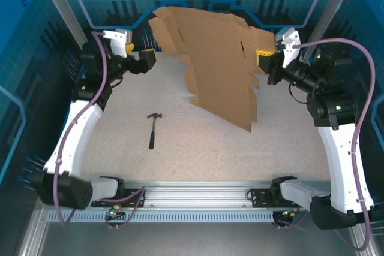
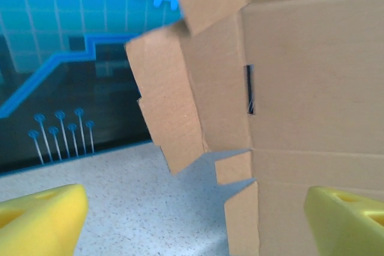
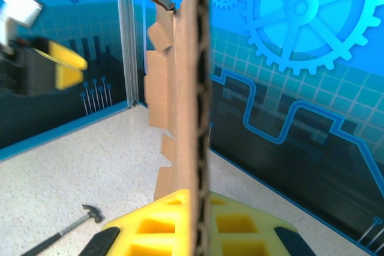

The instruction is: Fold the paper box

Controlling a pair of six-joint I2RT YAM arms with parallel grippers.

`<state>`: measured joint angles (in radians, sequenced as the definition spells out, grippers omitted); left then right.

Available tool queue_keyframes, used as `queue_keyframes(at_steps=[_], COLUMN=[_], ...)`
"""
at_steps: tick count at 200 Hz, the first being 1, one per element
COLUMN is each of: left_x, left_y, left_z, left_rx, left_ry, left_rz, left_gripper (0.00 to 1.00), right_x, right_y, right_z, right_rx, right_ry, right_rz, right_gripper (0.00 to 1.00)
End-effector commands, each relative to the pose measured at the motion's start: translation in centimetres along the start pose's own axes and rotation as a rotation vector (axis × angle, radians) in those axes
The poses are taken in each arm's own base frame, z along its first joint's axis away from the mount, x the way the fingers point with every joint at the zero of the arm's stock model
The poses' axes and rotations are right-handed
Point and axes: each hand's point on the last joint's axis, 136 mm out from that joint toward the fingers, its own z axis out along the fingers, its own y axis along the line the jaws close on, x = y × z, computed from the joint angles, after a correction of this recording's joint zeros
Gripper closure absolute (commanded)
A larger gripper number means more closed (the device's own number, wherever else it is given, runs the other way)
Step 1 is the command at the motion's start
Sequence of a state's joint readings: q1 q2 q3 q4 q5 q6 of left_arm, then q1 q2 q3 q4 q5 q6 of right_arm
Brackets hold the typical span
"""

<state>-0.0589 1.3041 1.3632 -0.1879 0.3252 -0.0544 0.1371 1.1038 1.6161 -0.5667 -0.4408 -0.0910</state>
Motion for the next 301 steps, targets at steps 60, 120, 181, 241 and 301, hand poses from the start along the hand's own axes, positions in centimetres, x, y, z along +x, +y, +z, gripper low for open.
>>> queue_keyframes(at_steps=[60, 120, 181, 241, 301], left_x=[-0.9, -2.9, -3.4, -1.1, 0.9], left_y=[0.9, -1.7, -2.7, -3.5, -5.5], left_z=[5.5, 6.6, 5.1, 1.8, 0.3], left_rx=[0.183, 0.422, 0.457, 0.394, 0.511], left_ry=[-0.007, -0.049, -0.066, -0.021, 0.045], left_rz=[-0.091, -0.084, -0.047, 0.104, 0.228], left_gripper=[0.05, 0.37, 0.86, 1.0, 1.0], right_x=[-2.9, -2.7, -0.1, 7.4, 1.4], right_y=[0.7, 0.4, -1.8, -7.3, -3.9], right_z=[-2.2, -2.2, -1.4, -1.9, -3.0], right_rx=[-0.053, -0.059, 0.035, 0.373, 0.244], right_ry=[-0.128, -0.132, -0.074, 0.165, 0.002], right_rz=[0.052, 0.063, 0.118, 0.093, -0.181], right_gripper=[1.0, 1.0, 1.0, 0.31, 0.21])
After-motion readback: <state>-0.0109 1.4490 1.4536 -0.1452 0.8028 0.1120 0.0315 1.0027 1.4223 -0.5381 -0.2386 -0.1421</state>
